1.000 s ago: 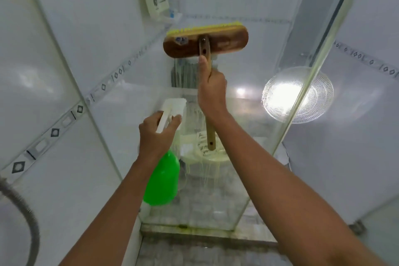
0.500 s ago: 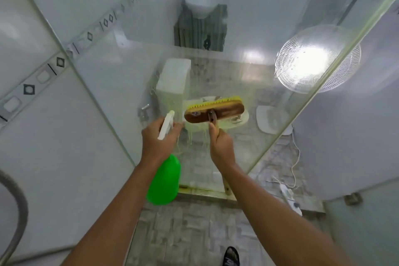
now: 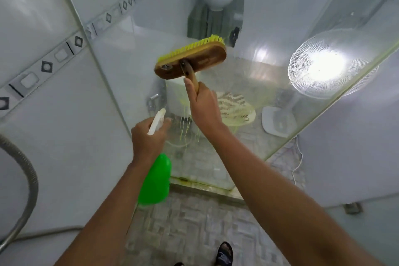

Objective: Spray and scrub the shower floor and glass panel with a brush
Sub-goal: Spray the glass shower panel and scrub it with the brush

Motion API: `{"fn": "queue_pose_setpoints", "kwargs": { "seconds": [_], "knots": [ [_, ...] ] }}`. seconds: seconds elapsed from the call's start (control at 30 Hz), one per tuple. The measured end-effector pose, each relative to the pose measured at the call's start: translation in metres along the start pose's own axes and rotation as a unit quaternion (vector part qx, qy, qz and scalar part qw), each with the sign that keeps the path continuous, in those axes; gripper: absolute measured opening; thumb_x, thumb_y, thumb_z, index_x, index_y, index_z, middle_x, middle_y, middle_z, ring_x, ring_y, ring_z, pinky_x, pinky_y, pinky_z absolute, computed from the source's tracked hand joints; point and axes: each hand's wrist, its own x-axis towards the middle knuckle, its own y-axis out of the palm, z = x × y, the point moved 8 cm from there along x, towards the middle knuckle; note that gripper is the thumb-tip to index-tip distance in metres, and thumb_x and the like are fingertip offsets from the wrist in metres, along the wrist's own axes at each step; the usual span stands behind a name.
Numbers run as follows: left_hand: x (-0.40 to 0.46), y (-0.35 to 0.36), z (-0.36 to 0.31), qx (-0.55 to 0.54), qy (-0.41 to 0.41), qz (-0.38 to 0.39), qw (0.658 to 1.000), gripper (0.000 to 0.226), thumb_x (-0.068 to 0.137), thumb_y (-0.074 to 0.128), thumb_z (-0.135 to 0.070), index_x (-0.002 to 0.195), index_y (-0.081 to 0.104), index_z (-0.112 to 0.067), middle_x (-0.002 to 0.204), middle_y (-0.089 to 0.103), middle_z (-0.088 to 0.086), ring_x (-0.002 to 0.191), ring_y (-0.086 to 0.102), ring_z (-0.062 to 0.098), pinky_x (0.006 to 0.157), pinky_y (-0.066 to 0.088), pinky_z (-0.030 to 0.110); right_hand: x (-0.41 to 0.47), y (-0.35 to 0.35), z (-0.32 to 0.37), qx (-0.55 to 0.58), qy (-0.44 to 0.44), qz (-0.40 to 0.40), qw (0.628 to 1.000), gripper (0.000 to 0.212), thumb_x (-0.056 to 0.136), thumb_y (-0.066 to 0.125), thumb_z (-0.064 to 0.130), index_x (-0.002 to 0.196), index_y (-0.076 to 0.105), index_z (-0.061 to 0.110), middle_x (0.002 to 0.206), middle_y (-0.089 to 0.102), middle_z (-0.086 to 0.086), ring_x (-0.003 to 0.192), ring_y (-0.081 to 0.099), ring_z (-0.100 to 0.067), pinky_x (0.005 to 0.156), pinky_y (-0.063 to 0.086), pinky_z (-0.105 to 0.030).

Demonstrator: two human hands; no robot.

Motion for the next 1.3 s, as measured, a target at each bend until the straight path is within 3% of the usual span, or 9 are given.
{"fn": "queue_pose_setpoints", "kwargs": {
  "seconds": [0.2,0.37,0.47,0.57,0.7,0.93,1.1,1.2,1.3],
  "knots": [
    [0.003,-0.019,0.001,-0.005,0.050,-0.016,0.999,0.026,0.091,0.079,-0.027,0.080,0.069,-0.006,0.069,0.068,0.010,0.062,0.061,0.018,0.054,0.043,0.021,-0.052,0.072,-0.092,-0.046,0.053,0.092,0.993,0.052,0.100,0.042,0.055,0.094,0.062,0.008,0.077,0.065,-0.015,0.072,0.062,-0.033,0.058,0.037,-0.033],
    [0.004,-0.028,0.000,0.001,0.074,-0.023,0.997,0.025,0.091,0.079,-0.026,0.081,0.066,-0.007,0.065,0.060,-0.001,0.057,0.053,0.001,0.053,0.038,0.011,-0.113,0.079,-0.180,-0.060,0.165,0.099,0.980,0.072,0.095,0.023,0.073,0.117,0.063,0.017,0.083,0.065,-0.008,0.082,0.065,-0.031,0.064,0.046,-0.037],
    [0.009,-0.033,-0.002,-0.014,0.073,-0.033,0.997,0.025,0.092,0.079,-0.028,0.084,0.069,-0.007,0.070,0.066,0.006,0.062,0.059,0.010,0.057,0.046,0.019,-0.093,0.080,-0.146,-0.054,0.127,0.095,0.986,0.064,0.099,0.027,0.065,0.125,0.061,0.018,0.082,0.065,-0.009,0.079,0.064,-0.030,0.063,0.043,-0.035],
    [0.012,-0.033,-0.006,-0.033,0.080,-0.035,0.996,0.028,0.091,0.077,-0.034,0.088,0.071,-0.007,0.079,0.074,0.010,0.074,0.070,0.025,0.067,0.056,0.037,-0.052,0.079,-0.075,-0.013,0.068,0.061,0.996,0.057,0.101,0.037,0.058,0.102,0.065,0.008,0.075,0.065,-0.011,0.069,0.062,-0.028,0.058,0.039,-0.031],
    [0.012,-0.032,-0.019,-0.030,0.093,-0.041,0.994,0.025,0.093,0.076,-0.032,0.090,0.071,-0.007,0.081,0.073,0.008,0.071,0.065,0.018,0.061,0.050,0.024,-0.012,0.080,-0.004,0.030,0.023,0.040,0.999,0.059,0.099,0.038,0.057,0.088,0.063,0.005,0.071,0.064,-0.009,0.063,0.060,-0.023,0.053,0.042,-0.033],
    [0.001,-0.024,-0.029,-0.022,0.112,-0.031,0.993,0.023,0.093,0.077,-0.026,0.081,0.066,-0.010,0.065,0.058,-0.010,0.057,0.055,0.000,0.054,0.038,0.008,-0.088,0.097,-0.121,0.008,0.131,0.081,0.988,0.057,0.100,0.033,0.060,0.113,0.066,0.016,0.081,0.066,-0.011,0.074,0.062,-0.027,0.064,0.048,-0.039],
    [-0.012,-0.003,-0.031,-0.015,0.124,0.008,0.992,0.023,0.093,0.077,-0.023,0.078,0.065,-0.010,0.060,0.054,-0.011,0.054,0.055,0.000,0.050,0.035,0.008,-0.113,0.051,-0.160,0.095,0.220,-0.036,0.970,0.049,0.102,0.038,0.052,0.063,0.044,0.023,0.056,0.043,0.004,0.048,0.039,-0.006,0.051,0.036,-0.034],
    [-0.020,0.019,-0.040,-0.019,0.128,0.047,0.990,0.025,0.093,0.077,-0.021,0.074,0.062,-0.014,0.059,0.053,-0.010,0.053,0.053,0.001,0.049,0.034,0.009,-0.088,0.004,-0.128,0.182,0.171,-0.099,0.963,0.046,0.105,0.041,0.039,0.062,0.044,0.023,0.056,0.042,0.009,0.048,0.039,-0.002,0.047,0.033,-0.021],
    [-0.024,0.041,-0.055,-0.024,0.139,0.078,0.987,0.028,0.092,0.077,-0.020,0.072,0.061,-0.010,0.058,0.055,0.004,0.052,0.048,0.008,0.048,0.035,0.020,-0.051,-0.057,-0.096,0.217,0.115,-0.162,0.956,0.048,0.106,0.038,0.039,0.061,0.043,0.021,0.052,0.042,0.008,0.046,0.042,-0.008,0.044,0.034,-0.027]
  ]
}}
